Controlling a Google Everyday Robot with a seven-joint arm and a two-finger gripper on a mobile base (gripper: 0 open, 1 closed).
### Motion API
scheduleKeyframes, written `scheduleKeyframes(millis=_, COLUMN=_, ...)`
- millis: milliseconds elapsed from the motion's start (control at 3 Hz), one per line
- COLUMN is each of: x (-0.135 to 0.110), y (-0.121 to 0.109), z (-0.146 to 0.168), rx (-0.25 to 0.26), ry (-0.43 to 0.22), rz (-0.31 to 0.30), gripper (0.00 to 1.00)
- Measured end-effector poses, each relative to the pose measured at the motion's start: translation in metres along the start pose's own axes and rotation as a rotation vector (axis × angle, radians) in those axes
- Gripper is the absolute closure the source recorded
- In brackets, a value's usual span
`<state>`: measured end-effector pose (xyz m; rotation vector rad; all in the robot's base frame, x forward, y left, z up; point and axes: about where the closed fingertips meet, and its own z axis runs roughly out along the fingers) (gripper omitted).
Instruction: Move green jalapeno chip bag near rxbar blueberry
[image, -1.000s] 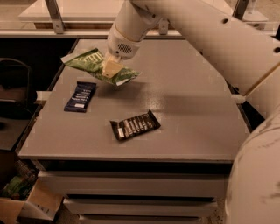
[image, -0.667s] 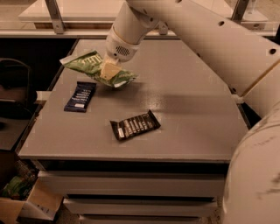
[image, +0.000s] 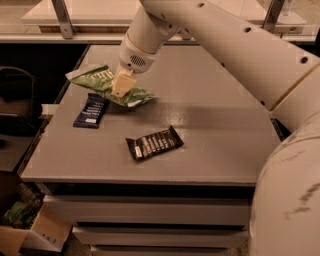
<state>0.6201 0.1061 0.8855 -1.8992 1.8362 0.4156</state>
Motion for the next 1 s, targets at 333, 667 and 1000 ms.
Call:
scheduleKeyframes(millis=333, x=-0.0005, y=-0.0002, z=0.0017, rx=-0.006, ry=-0.001, rz=0.000, gripper=0.12)
scheduleKeyframes(millis=667, x=-0.0008, y=-0.0057, z=-0.0021, rx=-0.032, ry=-0.012, rz=-0.010, gripper=0.00)
scheduleKeyframes(millis=1000, x=-0.0009, y=-0.0056, z=-0.0025, rx=-0.033, ry=-0.013, rz=-0.012, gripper=0.00)
